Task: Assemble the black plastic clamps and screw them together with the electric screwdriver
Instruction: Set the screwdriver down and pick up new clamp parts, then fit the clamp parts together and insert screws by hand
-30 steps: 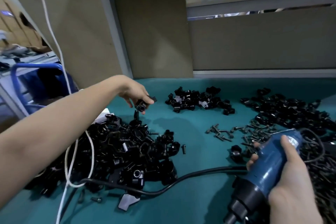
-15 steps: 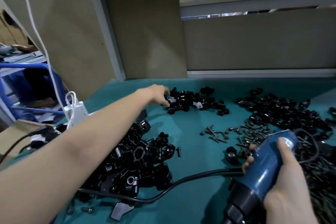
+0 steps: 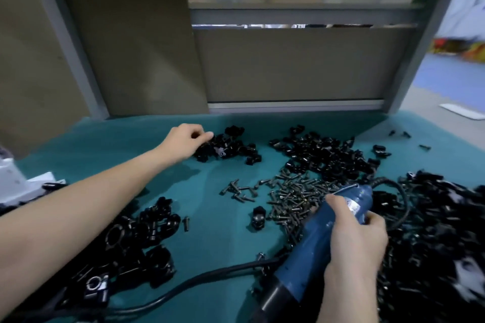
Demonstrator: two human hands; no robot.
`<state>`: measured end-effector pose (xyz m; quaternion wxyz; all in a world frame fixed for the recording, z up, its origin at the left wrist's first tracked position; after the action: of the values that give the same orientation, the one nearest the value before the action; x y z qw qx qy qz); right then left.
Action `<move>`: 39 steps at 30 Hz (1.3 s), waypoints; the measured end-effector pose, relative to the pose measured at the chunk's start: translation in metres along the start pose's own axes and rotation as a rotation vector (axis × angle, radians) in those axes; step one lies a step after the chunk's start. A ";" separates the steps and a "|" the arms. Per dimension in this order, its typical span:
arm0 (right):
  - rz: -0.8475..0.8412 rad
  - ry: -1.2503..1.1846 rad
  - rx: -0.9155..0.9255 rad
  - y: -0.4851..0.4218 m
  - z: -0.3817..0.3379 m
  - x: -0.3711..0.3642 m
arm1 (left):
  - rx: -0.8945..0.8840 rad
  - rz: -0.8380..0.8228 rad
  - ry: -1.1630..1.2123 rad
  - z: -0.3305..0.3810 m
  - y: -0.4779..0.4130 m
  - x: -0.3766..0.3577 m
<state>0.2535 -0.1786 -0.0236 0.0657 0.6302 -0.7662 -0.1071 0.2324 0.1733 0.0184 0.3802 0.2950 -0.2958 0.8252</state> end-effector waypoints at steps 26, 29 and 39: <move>0.076 -0.150 0.271 0.009 -0.028 0.011 | -0.334 -0.415 0.153 0.168 0.032 -0.096; -0.322 -0.303 0.142 0.023 -0.037 -0.010 | -0.413 -0.393 0.364 0.175 0.078 -0.048; -0.884 -0.371 0.314 0.098 -0.087 -0.027 | -0.106 -0.117 0.975 0.144 0.201 0.038</move>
<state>0.1862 -0.1415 0.0862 -0.2186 0.8671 -0.4316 -0.1185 0.0883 -0.0200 0.0856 0.5344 -0.1289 -0.1081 0.8283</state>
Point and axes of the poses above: each hand's wrist, its own y-axis away from the middle knuckle, its own x-axis out of the back of the hand, z = x × y, the point moved 4 cm from there along -y, towards the middle knuckle, and after that the axes turned 9 degrees about y, right-handed, at the moved point
